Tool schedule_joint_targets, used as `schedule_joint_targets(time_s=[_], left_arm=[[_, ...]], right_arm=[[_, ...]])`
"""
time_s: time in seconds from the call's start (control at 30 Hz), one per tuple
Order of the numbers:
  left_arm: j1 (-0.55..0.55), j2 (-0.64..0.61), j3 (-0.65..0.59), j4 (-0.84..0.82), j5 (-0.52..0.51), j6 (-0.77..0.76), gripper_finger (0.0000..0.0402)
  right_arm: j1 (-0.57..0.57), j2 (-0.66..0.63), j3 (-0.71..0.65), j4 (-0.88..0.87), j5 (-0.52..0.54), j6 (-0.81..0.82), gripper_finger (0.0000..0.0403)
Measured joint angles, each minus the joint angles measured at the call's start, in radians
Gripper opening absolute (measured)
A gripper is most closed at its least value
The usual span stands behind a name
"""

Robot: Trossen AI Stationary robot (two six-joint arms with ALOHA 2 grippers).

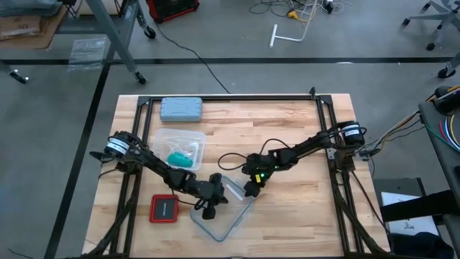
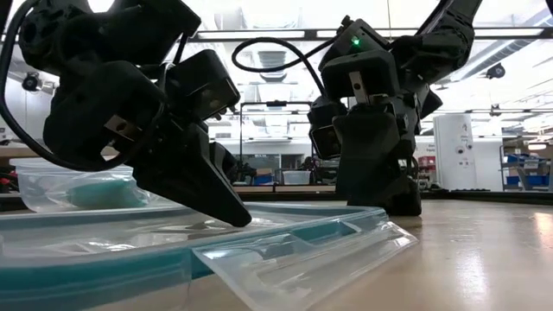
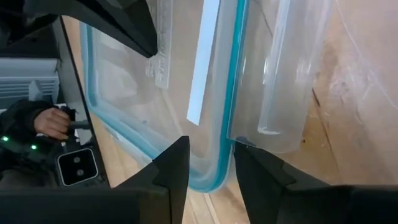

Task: Roll bandage
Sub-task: Close the transparent food container

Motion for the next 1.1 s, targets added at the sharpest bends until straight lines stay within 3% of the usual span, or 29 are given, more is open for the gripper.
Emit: schedule_joint_targets(time_s=[0.13,0.27,0.43,0.57,0.9,1.1], left_arm=[[0.0,0.0,0.0,0.001,0.0,0.0,0.0],[0.001,0.0,0.0,0.005,-0.023,0.014,0.0],[0.006,0.0,-0.001,0.011,-0.066,0.008,0.0],[0.011,0.0,-0.001,0.011,-0.066,-0.01,0.0],[0.015,0.0,0.0,0.013,-0.079,-0.013,0.0],[0.018,0.0,0.0,0.013,-0.106,-0.058,0.0]], right_arm=[[-0.011,0.012,0.023,-0.045,-0.012,-0.046,0.0119],[-0.026,0.018,0.065,-0.157,-0.08,-0.167,0.0115],[-0.025,0.048,0.141,-0.297,-0.089,-0.328,0.0102],[-0.031,0.105,0.196,-0.345,-0.136,-0.278,0.0096],[-0.064,0.119,0.271,-0.396,-0.125,-0.167,0.0108],[-0.058,0.123,0.279,-0.333,-0.061,-0.073,0.0077]])
